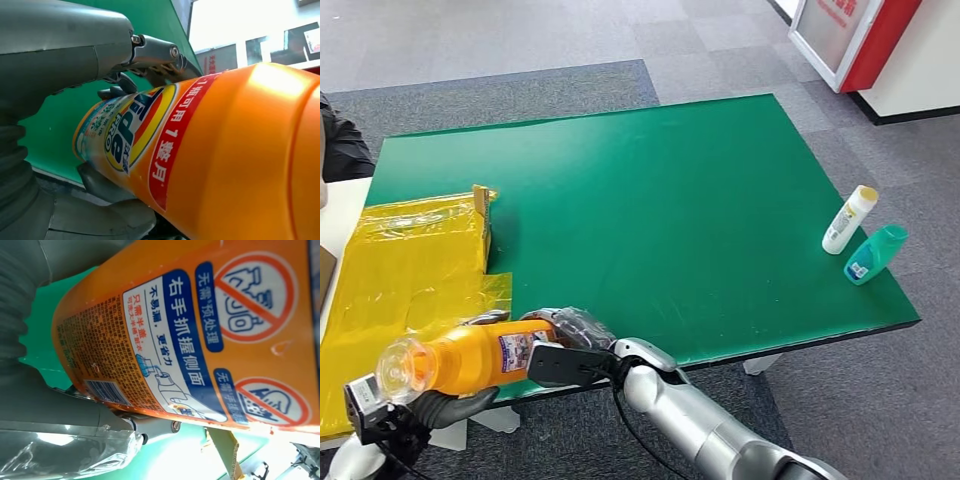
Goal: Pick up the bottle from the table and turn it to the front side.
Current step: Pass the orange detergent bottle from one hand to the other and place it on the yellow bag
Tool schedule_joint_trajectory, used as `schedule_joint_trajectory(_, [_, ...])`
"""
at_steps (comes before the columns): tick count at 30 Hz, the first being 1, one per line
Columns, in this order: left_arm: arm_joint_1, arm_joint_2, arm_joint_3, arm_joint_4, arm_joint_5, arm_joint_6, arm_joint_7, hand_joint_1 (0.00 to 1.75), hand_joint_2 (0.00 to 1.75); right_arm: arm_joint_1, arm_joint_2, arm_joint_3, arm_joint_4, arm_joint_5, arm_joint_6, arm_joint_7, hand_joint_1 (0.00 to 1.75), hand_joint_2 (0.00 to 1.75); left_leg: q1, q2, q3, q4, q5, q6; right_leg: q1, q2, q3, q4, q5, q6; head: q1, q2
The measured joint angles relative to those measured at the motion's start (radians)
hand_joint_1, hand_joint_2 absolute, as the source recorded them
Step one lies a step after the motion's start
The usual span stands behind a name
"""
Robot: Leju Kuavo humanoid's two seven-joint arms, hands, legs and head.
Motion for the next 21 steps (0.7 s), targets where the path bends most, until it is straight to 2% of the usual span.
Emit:
schedule_joint_trajectory(2, [0.0,0.005,-0.008,-0.009,-0.024,0.038,-0.001,0.12,1.75,0.0,-0.003,0.002,0.0,-0.003,-0.003,0.001,1.75,1.75,0.0,0.0,0.0,0.0,0.0,0.0,0.0,0.0,0.0,0.0,0.0,0.0,0.0,0.0])
schedule_joint_trajectory(3, [0.0,0.006,-0.013,-0.013,-0.035,0.057,-0.001,0.0,1.75,0.0,-0.005,0.002,0.0,-0.005,-0.004,0.002,1.75,1.75,0.0,0.0,0.0,0.0,0.0,0.0,0.0,0.0,0.0,0.0,0.0,0.0,0.0,0.0])
schedule_joint_trajectory(7, [0.0,0.007,-0.025,-0.023,-0.054,0.099,-0.001,0.0,1.75,0.0,-0.009,0.004,0.0,-0.007,-0.006,0.002,1.75,1.75,0.0,0.0,0.0,0.0,0.0,0.0,0.0,0.0,0.0,0.0,0.0,0.0,0.0,0.0])
schedule_joint_trajectory(19, [-0.004,0.007,-0.04,-0.029,-0.067,0.128,-0.001,0.03,1.75,-0.001,-0.011,0.009,0.002,-0.007,-0.006,0.002,1.75,1.75,0.0,0.0,0.0,0.0,0.0,0.0,0.0,0.0,0.0,0.0,0.0,0.0,0.0,0.0])
schedule_joint_trajectory(20, [-0.004,0.007,-0.041,-0.03,-0.067,0.13,-0.001,0.37,1.75,-0.001,-0.011,0.009,0.002,-0.007,-0.007,0.002,1.75,1.75,0.0,0.0,0.0,0.0,0.0,0.0,0.0,0.0,0.0,0.0,0.0,0.0,0.0,0.0])
schedule_joint_trajectory(21, [-0.004,0.006,-0.041,-0.032,-0.067,0.132,-0.001,0.8,1.75,-0.001,-0.012,0.009,0.003,-0.007,-0.007,0.003,1.75,1.75,0.0,0.0,0.0,0.0,0.0,0.0,0.0,0.0,0.0,0.0,0.0,0.0,0.0,0.0])
